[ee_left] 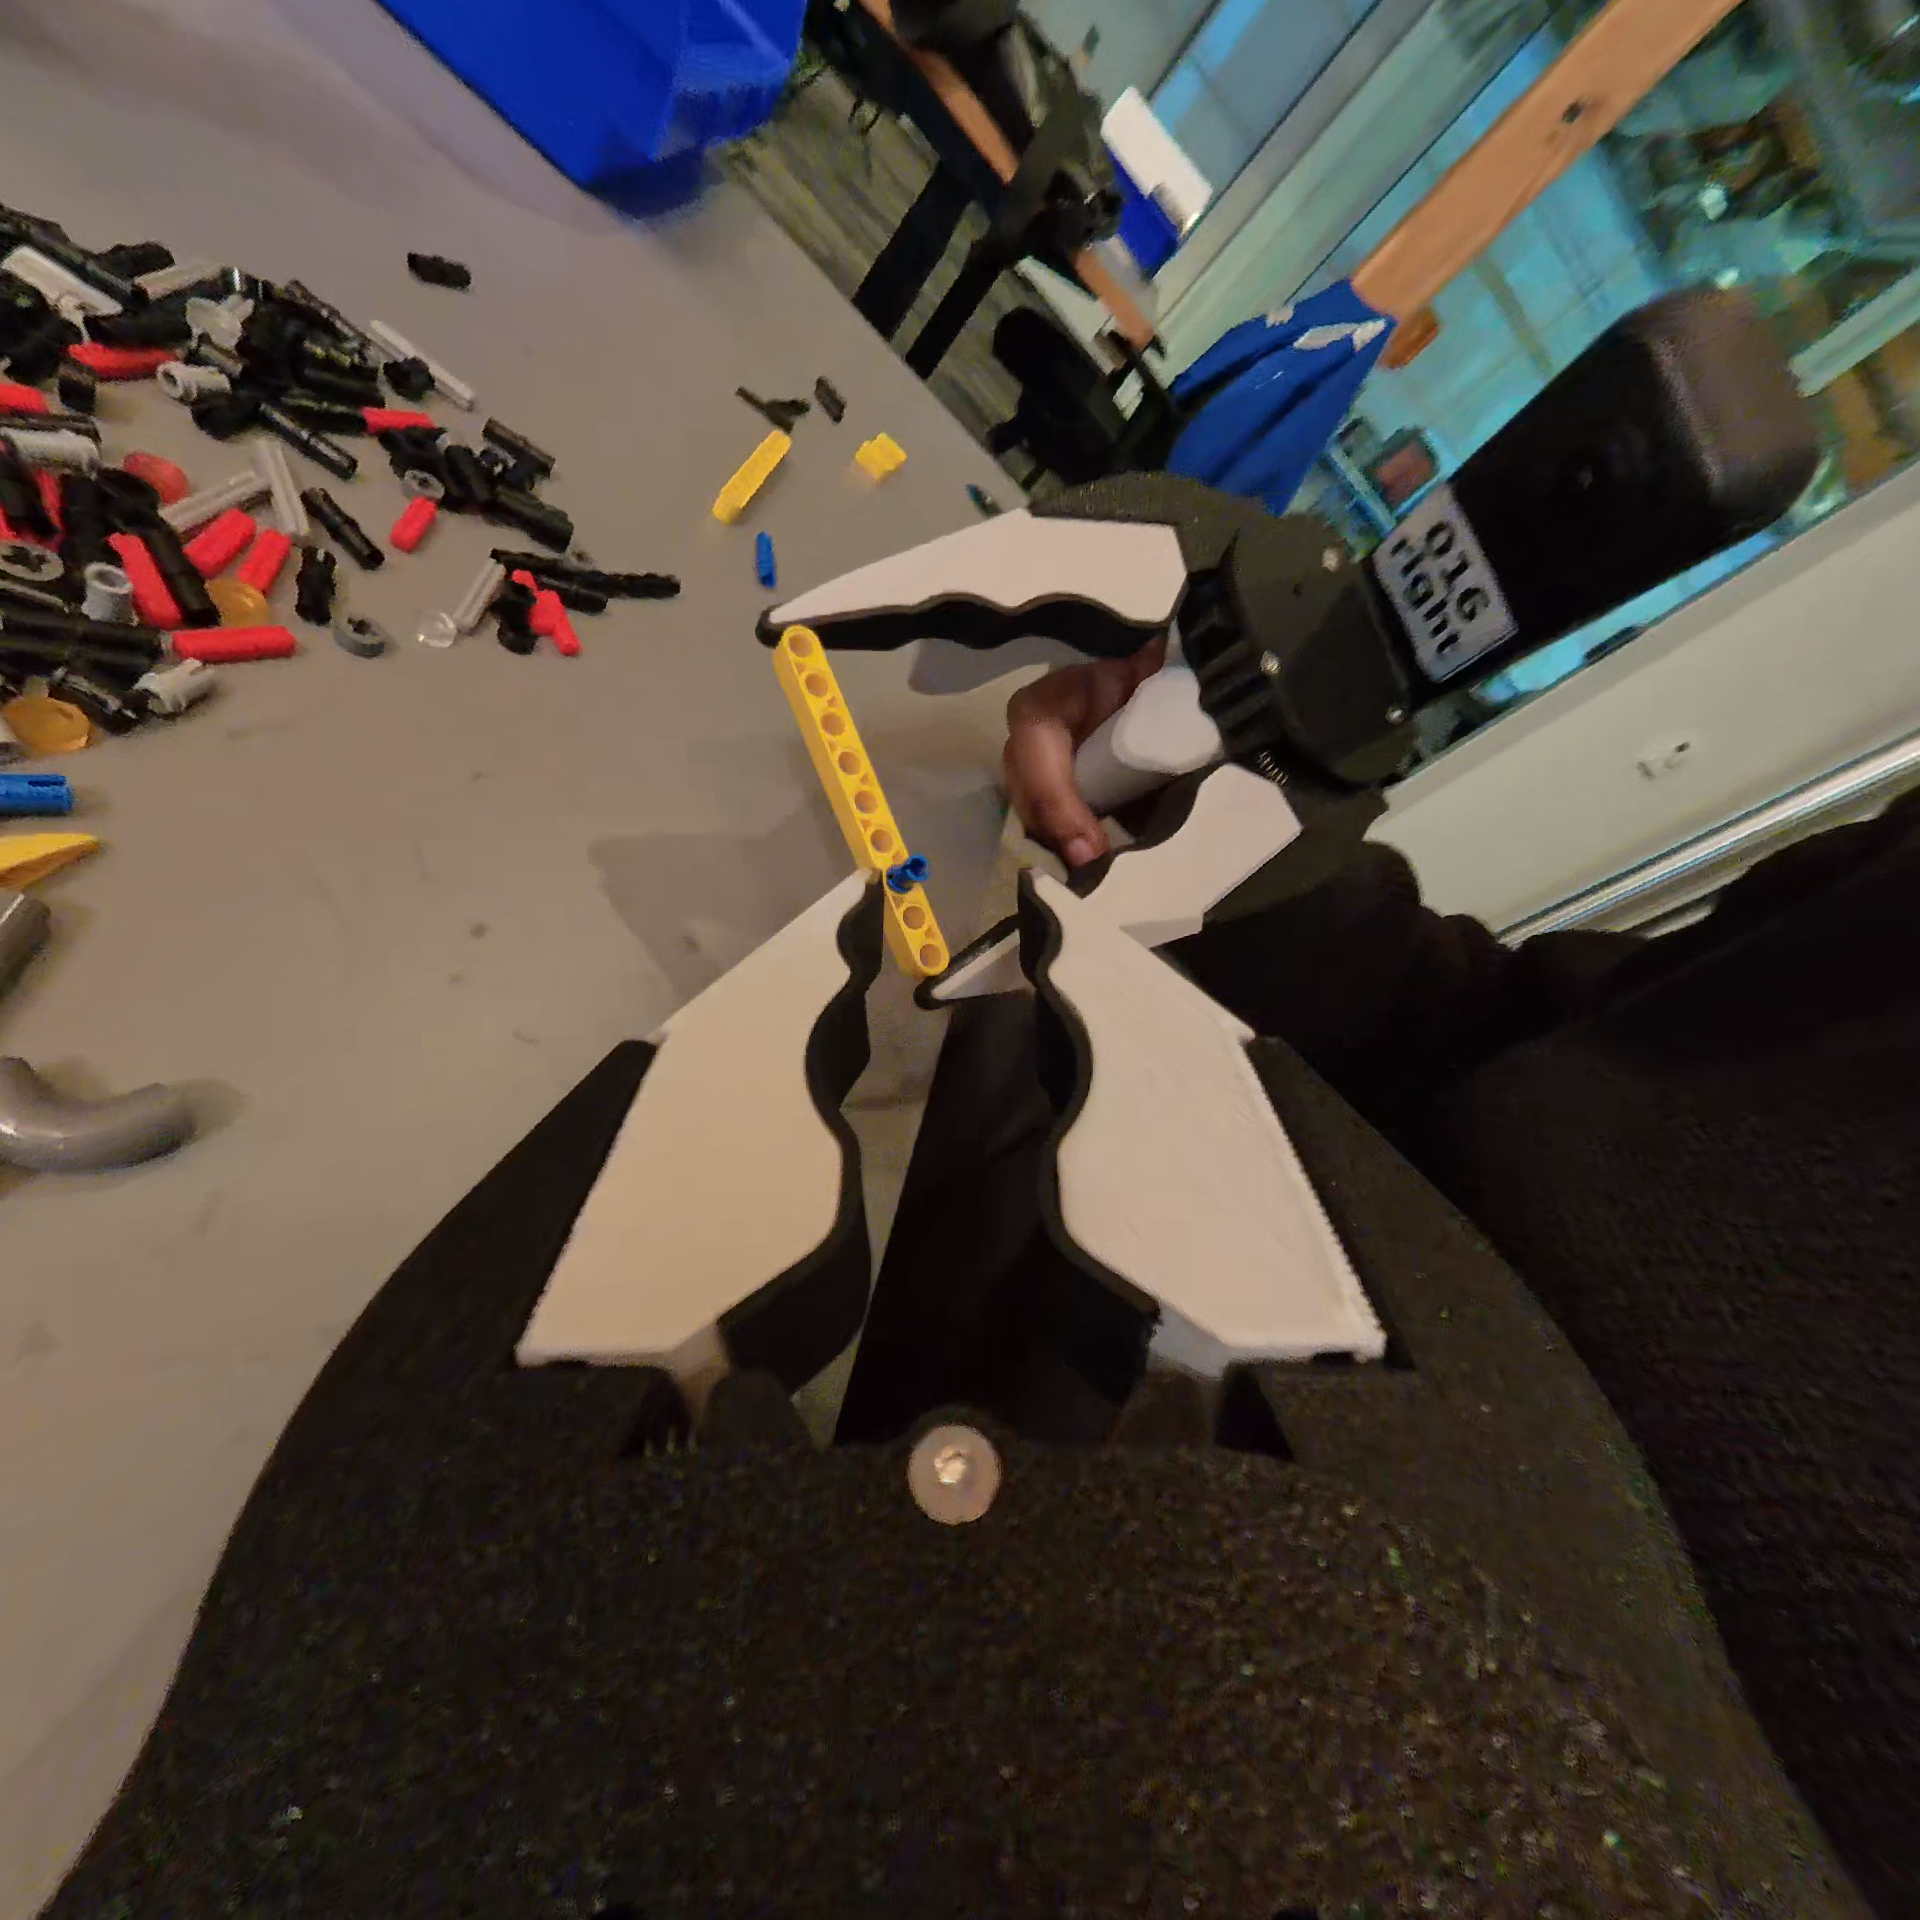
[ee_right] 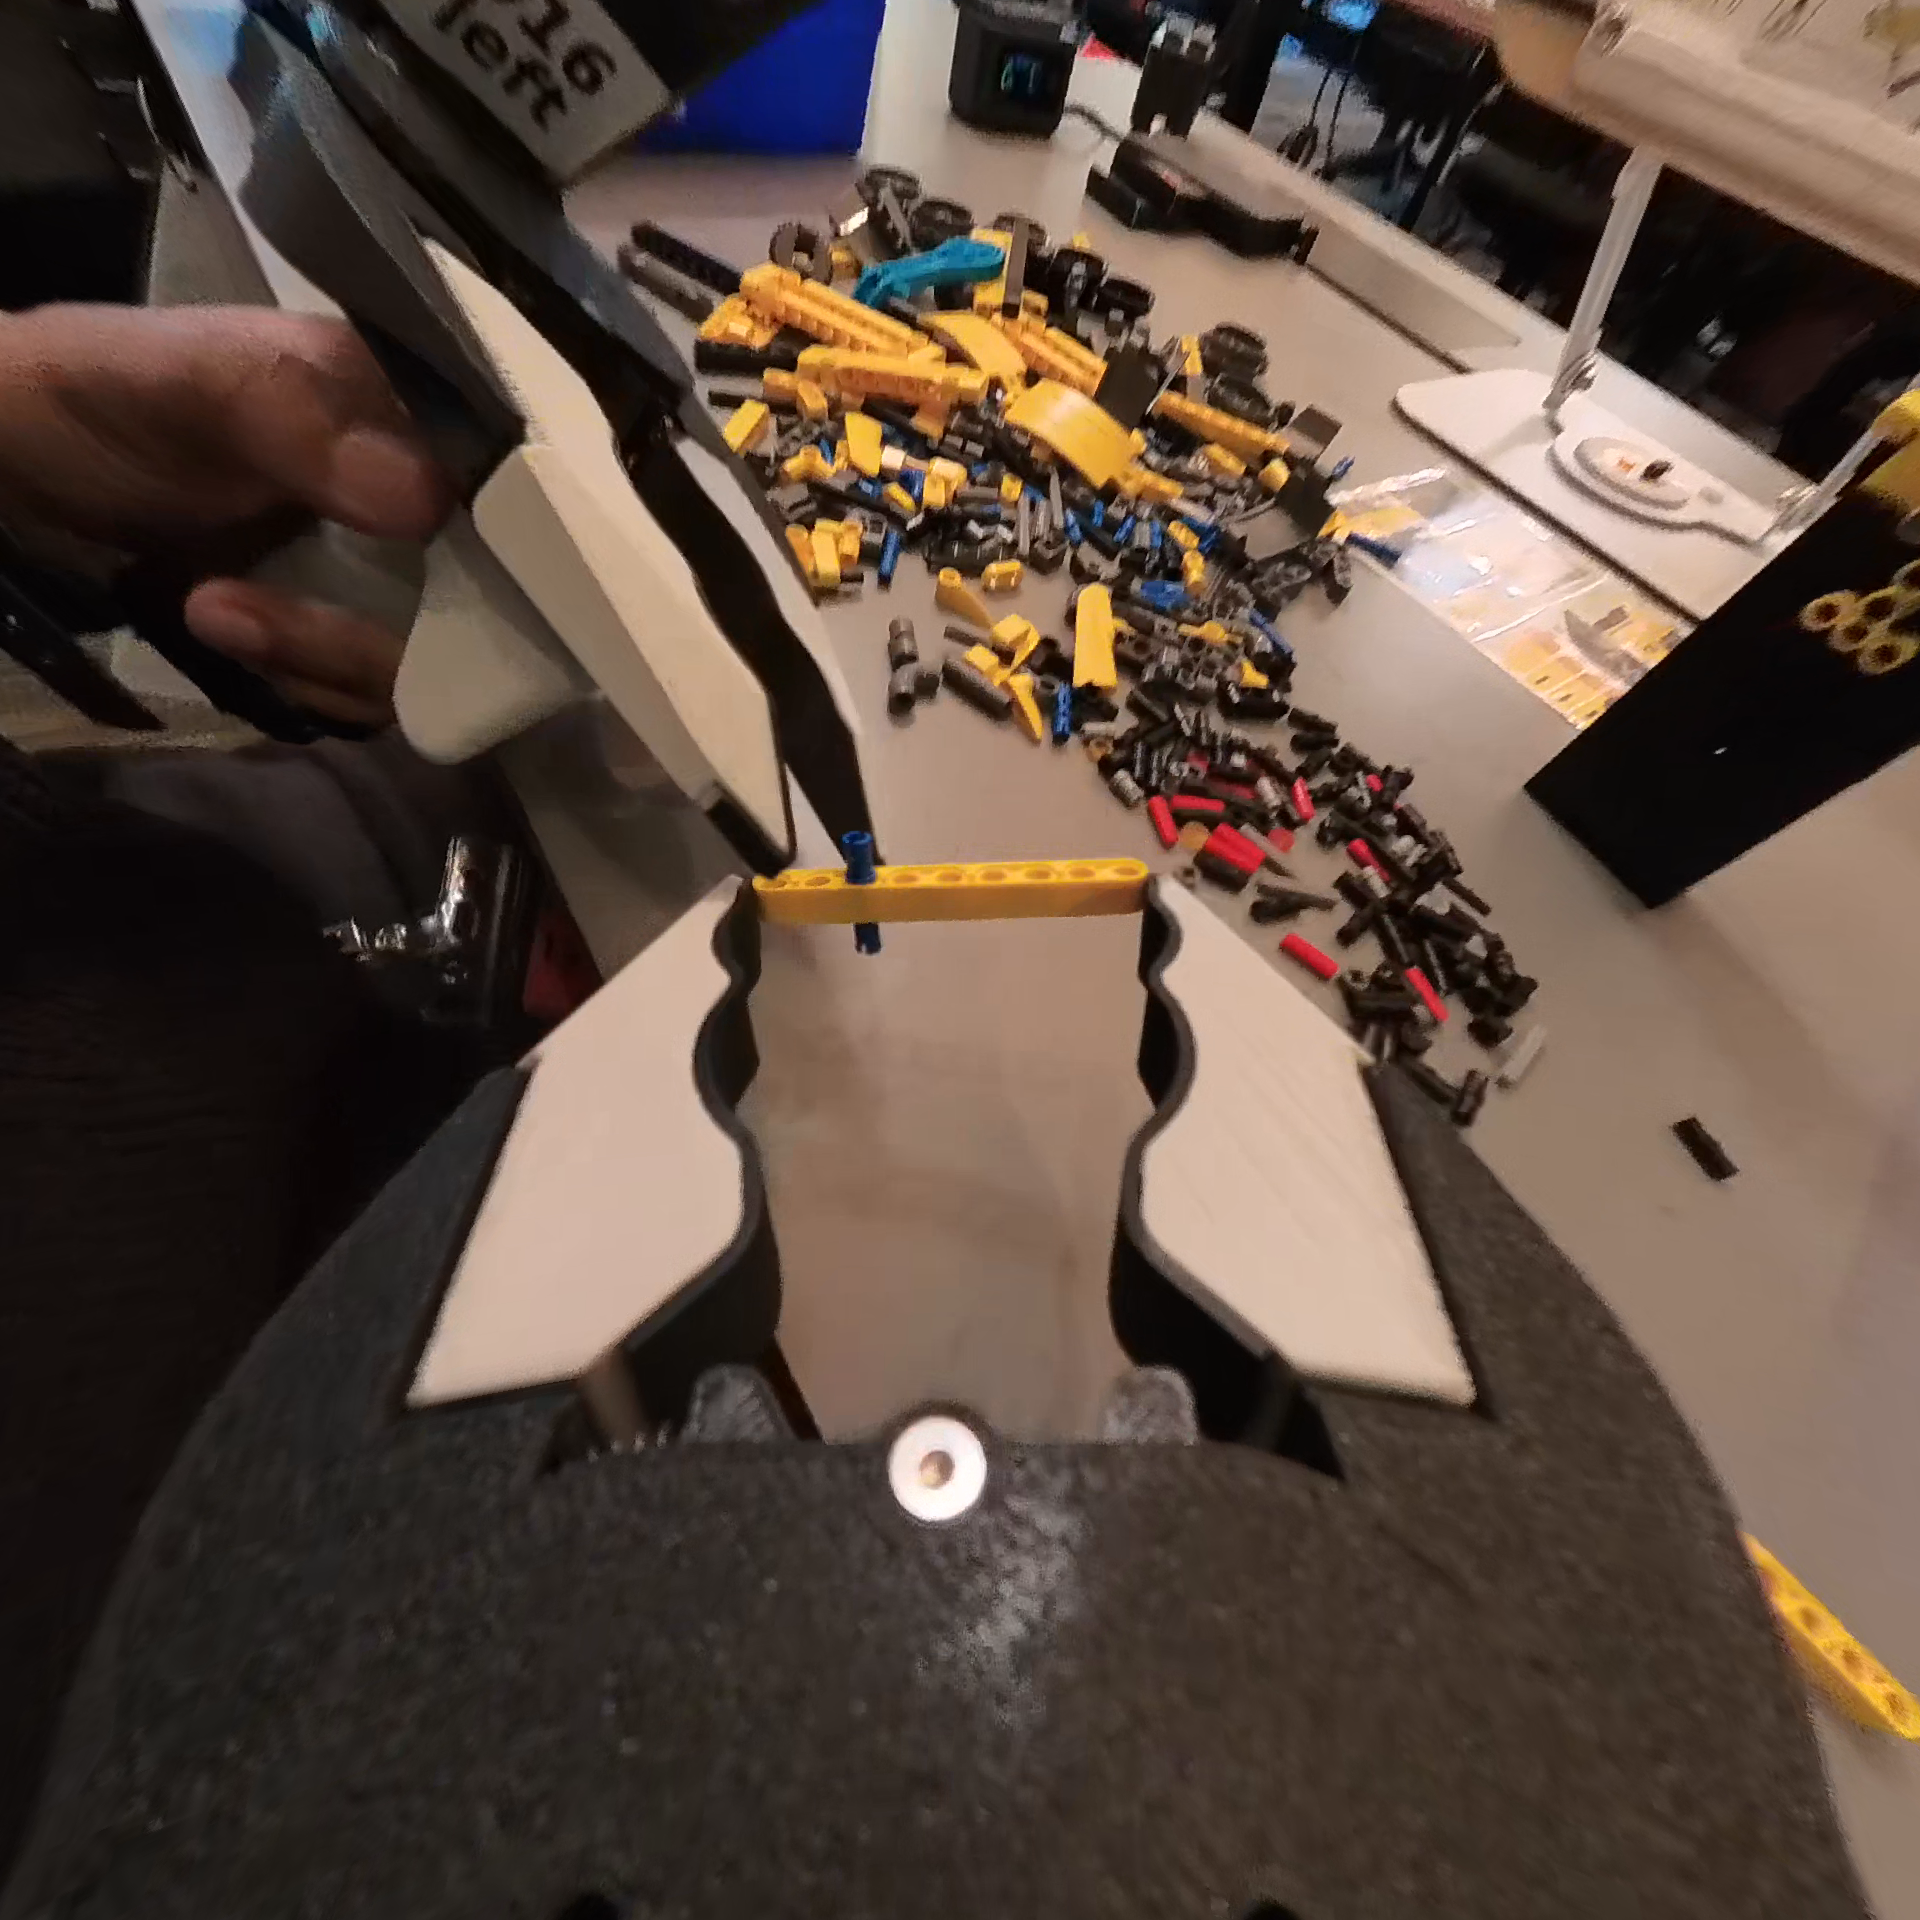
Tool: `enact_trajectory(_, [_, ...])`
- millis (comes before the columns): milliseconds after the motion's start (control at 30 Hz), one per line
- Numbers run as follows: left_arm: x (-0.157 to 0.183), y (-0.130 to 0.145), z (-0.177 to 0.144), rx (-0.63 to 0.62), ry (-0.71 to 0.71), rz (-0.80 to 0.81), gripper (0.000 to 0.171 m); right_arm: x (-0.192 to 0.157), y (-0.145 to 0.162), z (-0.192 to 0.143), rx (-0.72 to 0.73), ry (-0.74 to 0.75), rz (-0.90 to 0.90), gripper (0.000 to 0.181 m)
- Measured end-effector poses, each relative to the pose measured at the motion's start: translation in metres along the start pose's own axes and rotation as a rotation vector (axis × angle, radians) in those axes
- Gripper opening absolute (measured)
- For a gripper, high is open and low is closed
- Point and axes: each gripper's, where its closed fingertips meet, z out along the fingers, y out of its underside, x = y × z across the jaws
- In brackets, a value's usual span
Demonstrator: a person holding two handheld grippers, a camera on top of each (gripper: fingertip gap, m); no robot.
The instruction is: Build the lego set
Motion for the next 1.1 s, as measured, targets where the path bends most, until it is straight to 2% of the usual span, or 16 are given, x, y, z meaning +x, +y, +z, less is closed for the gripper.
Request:
enact_trajectory(167, [-0.008,0.012,0.009,-0.078,-0.084,0.056,0.026,-0.002,0.018,0.003,-0.094,-0.057,-0.001,0.074])
enact_trajectory(300, [-0.004,0.018,0.013,-0.112,-0.068,0.062,0.026,0.000,0.035,0.006,-0.180,-0.060,-0.022,0.073])
enact_trajectory(433, [-0.008,0.017,0.013,-0.106,-0.099,0.067,0.025,0.001,0.031,0.005,-0.161,-0.064,-0.018,0.062])
enact_trajectory(667, [-0.011,0.012,0.009,-0.076,-0.099,0.024,0.026,0.002,0.033,0.005,-0.173,-0.059,-0.016,0.062])
enact_trajectory(833, [-0.012,0.012,0.009,-0.071,-0.100,0.016,0.026,0.004,0.033,-0.002,-0.149,-0.069,0.048,0.062])
enact_trajectory(1100, [-0.013,0.010,0.009,-0.064,-0.103,0.011,0.026,0.004,0.027,-0.017,-0.084,-0.129,0.195,0.040])
